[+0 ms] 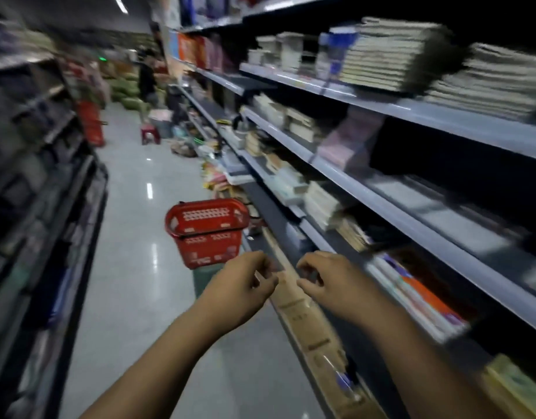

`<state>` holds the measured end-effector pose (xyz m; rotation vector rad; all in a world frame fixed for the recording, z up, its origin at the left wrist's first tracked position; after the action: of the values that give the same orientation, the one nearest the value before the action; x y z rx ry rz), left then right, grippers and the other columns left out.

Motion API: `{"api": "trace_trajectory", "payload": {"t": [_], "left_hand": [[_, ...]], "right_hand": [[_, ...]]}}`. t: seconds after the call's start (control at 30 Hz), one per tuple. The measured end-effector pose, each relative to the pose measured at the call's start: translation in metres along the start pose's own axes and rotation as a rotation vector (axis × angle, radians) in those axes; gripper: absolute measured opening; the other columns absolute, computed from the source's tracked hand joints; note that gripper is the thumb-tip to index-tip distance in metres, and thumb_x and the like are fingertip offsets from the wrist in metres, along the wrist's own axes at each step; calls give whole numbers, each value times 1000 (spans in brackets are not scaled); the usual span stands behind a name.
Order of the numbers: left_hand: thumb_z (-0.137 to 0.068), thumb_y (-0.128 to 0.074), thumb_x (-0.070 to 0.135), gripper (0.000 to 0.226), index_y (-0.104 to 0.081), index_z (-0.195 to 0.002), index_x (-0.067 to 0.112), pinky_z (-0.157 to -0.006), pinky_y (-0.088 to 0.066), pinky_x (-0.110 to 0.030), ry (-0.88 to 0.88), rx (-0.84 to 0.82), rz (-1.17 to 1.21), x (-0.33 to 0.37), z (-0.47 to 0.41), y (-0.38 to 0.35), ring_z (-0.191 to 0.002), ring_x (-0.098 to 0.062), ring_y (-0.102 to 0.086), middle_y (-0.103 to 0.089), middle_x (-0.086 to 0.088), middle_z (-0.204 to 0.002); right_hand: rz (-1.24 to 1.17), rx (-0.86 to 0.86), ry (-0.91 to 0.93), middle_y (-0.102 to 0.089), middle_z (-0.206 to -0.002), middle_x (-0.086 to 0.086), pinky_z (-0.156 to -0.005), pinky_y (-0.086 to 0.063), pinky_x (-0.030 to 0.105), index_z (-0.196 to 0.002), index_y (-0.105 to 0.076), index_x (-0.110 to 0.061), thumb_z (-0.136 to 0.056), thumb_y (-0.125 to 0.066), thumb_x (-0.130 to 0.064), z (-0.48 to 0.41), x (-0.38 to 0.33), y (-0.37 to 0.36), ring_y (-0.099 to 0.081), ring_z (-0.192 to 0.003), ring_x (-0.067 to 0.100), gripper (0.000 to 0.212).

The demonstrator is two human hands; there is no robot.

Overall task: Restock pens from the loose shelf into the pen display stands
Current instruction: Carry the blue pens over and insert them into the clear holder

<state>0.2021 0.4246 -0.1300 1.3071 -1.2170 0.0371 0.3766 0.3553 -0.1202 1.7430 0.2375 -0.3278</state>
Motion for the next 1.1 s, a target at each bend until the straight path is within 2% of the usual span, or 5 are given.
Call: {"api": "trace_trajectory", "payload": {"t": [0.1, 0.3, 0.6, 0.93, 1.1], "left_hand": [[-94, -66, 32, 10, -58, -90, 35, -71, -52, -23, 29, 54, -95, -53, -28, 76, -79, -1, -60, -63, 15, -91], [-92, -67, 32, 8, -61, -96, 28, -77, -55, -37, 129, 126, -206, -167, -97, 192, -82, -5, -61, -65, 13, -96], [-95, -64, 40, 10, -62, -104, 38, -78, -54, -28, 225, 312, -297, -324, -232, 361, -86, -2, -61, -58, 21, -101], [-94, -65, 42, 10, -62, -103, 39, -70, -50, -21, 235, 394, -344, -476, -390, 554, -79, -3, -63, -63, 19, -96], [-95, -64, 41, 14, -64, -107, 34, -77, -58, -29, 151, 353, -339, -559, -478, 635, -83, -3, -64, -64, 18, -99]], "right_hand": [[44, -20, 90, -60, -102, -8, -78, -53, 40, -108, -62, -26, -95, -59, -38, -92, -58, -15, -58, -90, 15, 18], [140, -81, 305, -58, -102, -7, -76, -53, 42, -101, -54, -31, -94, -56, -42, -268, -149, -46, -59, -91, 19, 13], [207, -117, 552, -60, -120, -7, -84, -51, 38, -126, -55, -29, -100, -53, -45, -555, -241, -80, -57, -105, 17, 31], [125, -83, 612, -61, -107, -12, -79, -54, 33, -119, -61, -30, -97, -58, -45, -833, -342, -110, -57, -87, 6, 28], [87, -24, 582, -61, -99, -16, -73, -51, 27, -113, -61, -31, -96, -61, -45, -970, -378, -138, -57, -83, 1, 22]]}}
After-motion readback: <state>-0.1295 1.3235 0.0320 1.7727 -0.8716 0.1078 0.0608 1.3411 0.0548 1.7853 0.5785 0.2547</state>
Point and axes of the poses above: each hand's wrist, its own z-axis away from the middle knuckle, its own y-axis out of the back of the hand, x = y × z, the point moved 5 cm from there along -z, towards the middle knuckle
